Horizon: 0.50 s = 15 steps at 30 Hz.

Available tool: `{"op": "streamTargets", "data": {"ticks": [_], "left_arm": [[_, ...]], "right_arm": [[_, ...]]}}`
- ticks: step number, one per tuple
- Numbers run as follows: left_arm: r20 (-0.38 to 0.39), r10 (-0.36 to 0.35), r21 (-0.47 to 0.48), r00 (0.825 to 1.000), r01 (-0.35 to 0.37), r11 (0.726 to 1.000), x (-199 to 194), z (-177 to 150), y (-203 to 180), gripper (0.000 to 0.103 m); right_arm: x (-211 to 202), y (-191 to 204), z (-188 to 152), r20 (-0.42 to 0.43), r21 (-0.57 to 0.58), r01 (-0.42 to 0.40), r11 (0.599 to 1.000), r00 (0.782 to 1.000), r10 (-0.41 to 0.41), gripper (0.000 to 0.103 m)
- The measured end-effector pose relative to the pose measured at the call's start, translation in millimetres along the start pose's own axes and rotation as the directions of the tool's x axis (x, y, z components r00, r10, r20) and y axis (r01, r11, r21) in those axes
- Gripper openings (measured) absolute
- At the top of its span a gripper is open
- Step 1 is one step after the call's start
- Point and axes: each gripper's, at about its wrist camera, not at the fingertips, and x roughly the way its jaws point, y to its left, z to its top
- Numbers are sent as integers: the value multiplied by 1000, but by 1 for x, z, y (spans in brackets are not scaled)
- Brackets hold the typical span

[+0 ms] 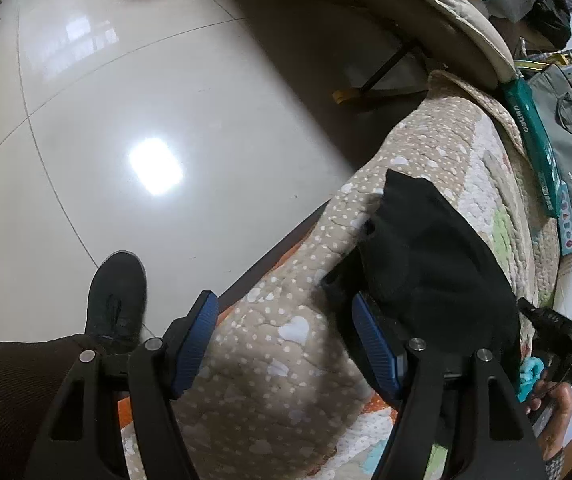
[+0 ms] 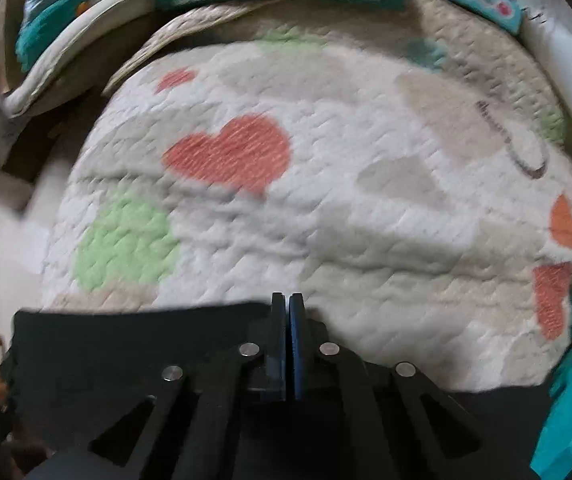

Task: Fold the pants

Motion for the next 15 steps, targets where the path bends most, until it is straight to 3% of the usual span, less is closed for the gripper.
{"op": "streamTargets", "data": {"ticks": [3,7,11,13,14,15], "left_arm": [[-4,-3,-2,1000,3,1000,0,0,1,70],[9,-25,-16,1000,25,1000,-3,1,3,70],[16,-36,-55,999,37,998,-7,4,11,70],[27,-31,-95,999,34,995,-10,9,19,70],[41,-30,-125,999,35,992,-13,13,26,70],[55,-26,-150,998,34,988,-17,16,32,70]], "right_arm": [[-10,-12,8,39,64,-34,997,999,32,4],[-21,-3,4,7,57,-118,991,993,118,10],[-17,19,-11,-29,74,-182,981,982,184,11],[-20,47,-25,-47,32,-261,965,964,262,12],[-23,64,-35,-60,-10,-296,955,954,294,16],[-28,85,-45,-72,-62,-334,941,941,329,27]]}}
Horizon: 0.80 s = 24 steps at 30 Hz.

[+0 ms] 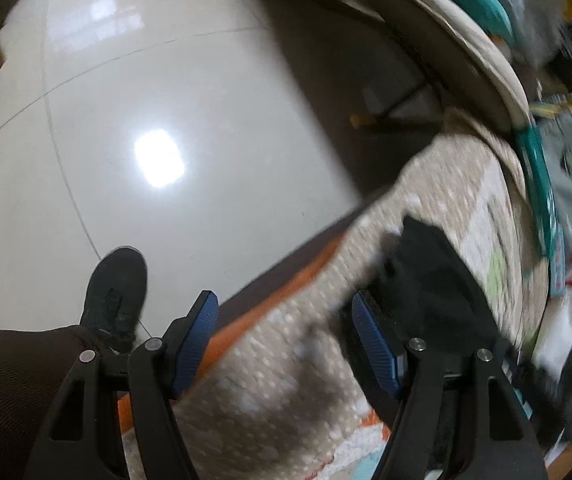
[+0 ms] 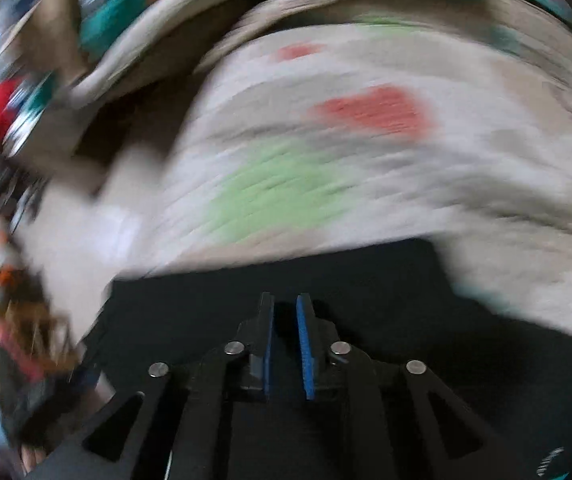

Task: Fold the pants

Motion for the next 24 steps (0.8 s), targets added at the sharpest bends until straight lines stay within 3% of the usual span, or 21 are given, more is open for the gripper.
{"op": "streamTargets", "data": {"ticks": [1,2,3,5,7,10,12,14,15,20,24], "left_arm": [[9,2,-12,1000,-1,1000,-2,3,3,70],[23,4,-28,1000,-4,1000,-5,6,7,70],[30,5,-36,1000,-4,999,-7,7,9,70],[32,-1,-44,999,2,999,-10,9,12,70],[31,-4,-42,1000,5,999,-10,9,11,70],[42,-17,-49,999,19,999,-13,10,13,70],[51,-23,-53,998,26,998,-17,12,19,70],[58,-26,-62,998,29,998,-21,12,28,70],[59,-22,-69,998,26,997,-23,11,32,70],[54,-85,-24,995,87,996,-29,-11,6,69],[-32,-102,-1,994,102,995,-2,-39,-26,69]], "right_arm": [[2,25,-13,-7,-61,-52,997,999,51,35],[4,47,-26,-14,-114,-90,989,996,89,52],[6,67,-39,-17,-169,-106,980,994,105,58],[12,105,-65,-5,-292,-85,953,996,88,58],[31,134,-88,-2,-386,-18,923,1000,19,57],[55,153,-107,-73,-385,-71,920,996,46,56],[52,167,-112,-90,-438,-89,895,994,55,56],[45,165,-106,-183,-393,-229,890,969,168,55],[39,160,-101,-194,-363,-259,895,960,199,54],[7,140,-47,-54,-334,-140,932,990,129,56],[11,152,0,-73,-323,-124,938,992,106,69]]}}
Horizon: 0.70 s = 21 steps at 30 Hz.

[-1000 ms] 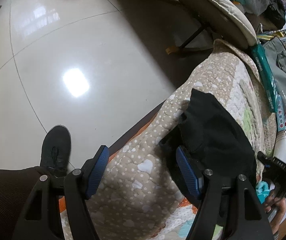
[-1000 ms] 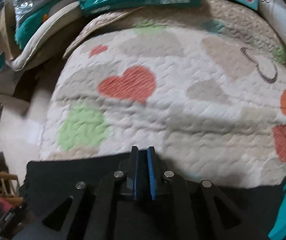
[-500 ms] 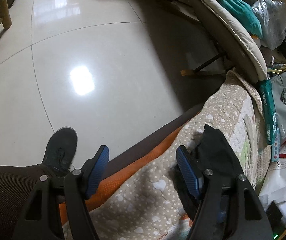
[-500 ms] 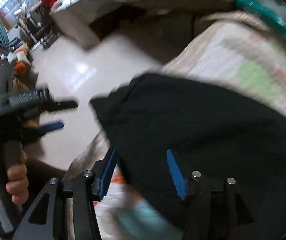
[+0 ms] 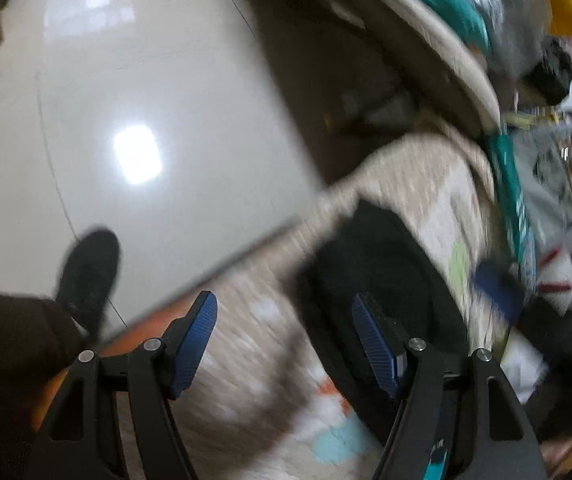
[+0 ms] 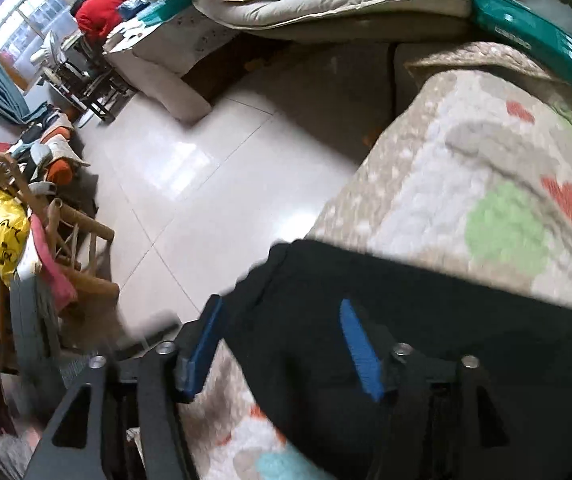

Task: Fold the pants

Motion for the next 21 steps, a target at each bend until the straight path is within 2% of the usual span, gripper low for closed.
{"op": "streamTargets", "data": {"ticks": [4,6,8,11,14,16,17,18,19,20,21], "left_arm": [[-40,17,13,999,-17,1000,31,-17,-6,69],[10,14,23,1000,-14,1000,31,-13,-6,69],[22,-8,10,1000,8,1000,36,-7,-3,69],[9,-51,-33,999,51,998,44,-3,-1,79],[12,-44,-20,999,44,999,46,-4,-8,80],[-11,-9,39,1000,10,999,47,-4,-14,69],[-14,-15,51,1000,15,999,47,-3,-16,55],[-22,-25,66,999,26,997,45,-2,-19,44],[-34,-49,74,998,52,996,44,-1,-20,36],[-44,-57,77,997,60,995,43,1,-20,28],[-53,-78,75,996,82,994,42,2,-20,21]], "right_arm": [[27,15,25,-96,-81,35,996,994,-43,77],[43,19,29,-134,-145,81,986,986,-100,77],[65,25,34,-161,-205,142,969,971,-176,77],[91,27,40,-192,-244,202,948,949,-251,77],[113,35,41,-224,-295,241,925,923,-312,77],[127,40,38,-243,-359,263,896,900,-362,77],[133,44,36,-246,-394,282,875,885,-396,74],[138,48,33,-247,-423,299,855,870,-427,49],[141,49,30,-252,-442,306,843,860,-444,38],[142,50,28,-253,-443,317,838,853,-456,36],[140,51,28,-243,-441,323,837,855,-458,31]]}}
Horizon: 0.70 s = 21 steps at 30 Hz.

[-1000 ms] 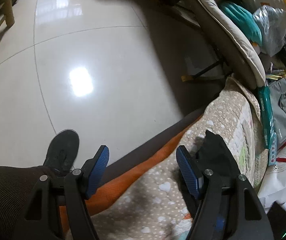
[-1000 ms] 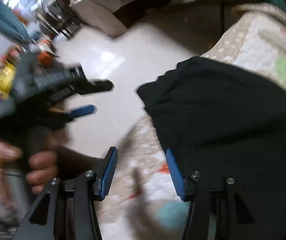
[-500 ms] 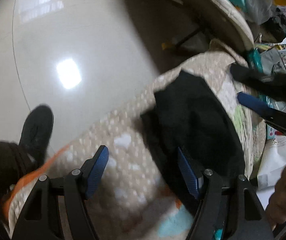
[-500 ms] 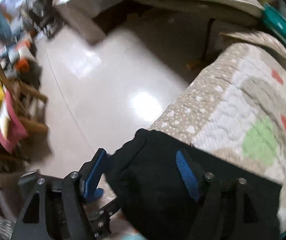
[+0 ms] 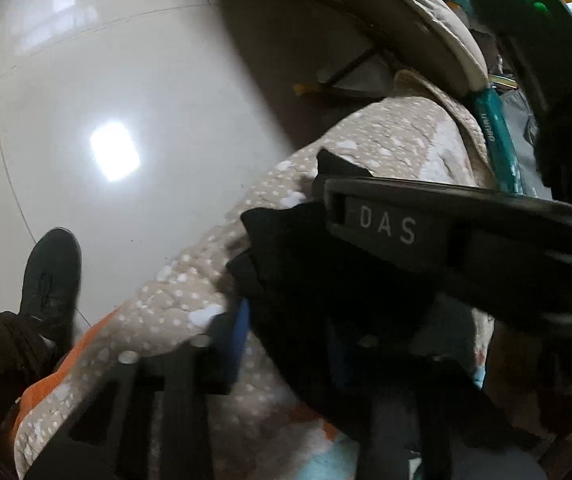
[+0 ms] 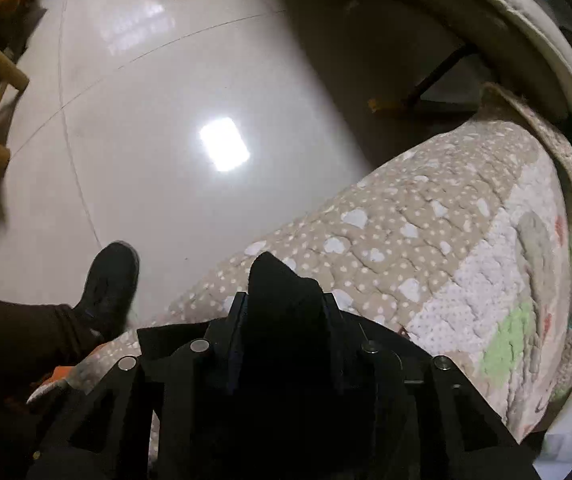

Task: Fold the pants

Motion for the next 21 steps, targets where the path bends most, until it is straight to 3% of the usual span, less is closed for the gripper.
{"op": "streamTargets", "data": {"ticks": [2,6,11,16,21], "left_arm": [[-20,-41,-9,999,41,999,-3,1,-1,14],[-23,-99,9,995,100,995,-20,-3,-9,14],[5,-120,121,993,118,986,-35,-19,-45,14],[-40,-106,209,994,112,971,-27,-43,-85,14],[-56,-50,356,997,67,932,-1,-79,-138,14]], "right_arm": [[-8,-1,-1,20,18,2,1000,1000,-3,25],[-33,-14,-12,88,77,-29,997,996,22,23],[-66,-40,-35,185,157,-74,985,982,44,22],[-85,-80,-77,243,267,-125,956,968,59,22],[-79,-134,-143,285,428,-192,883,956,70,22]]}}
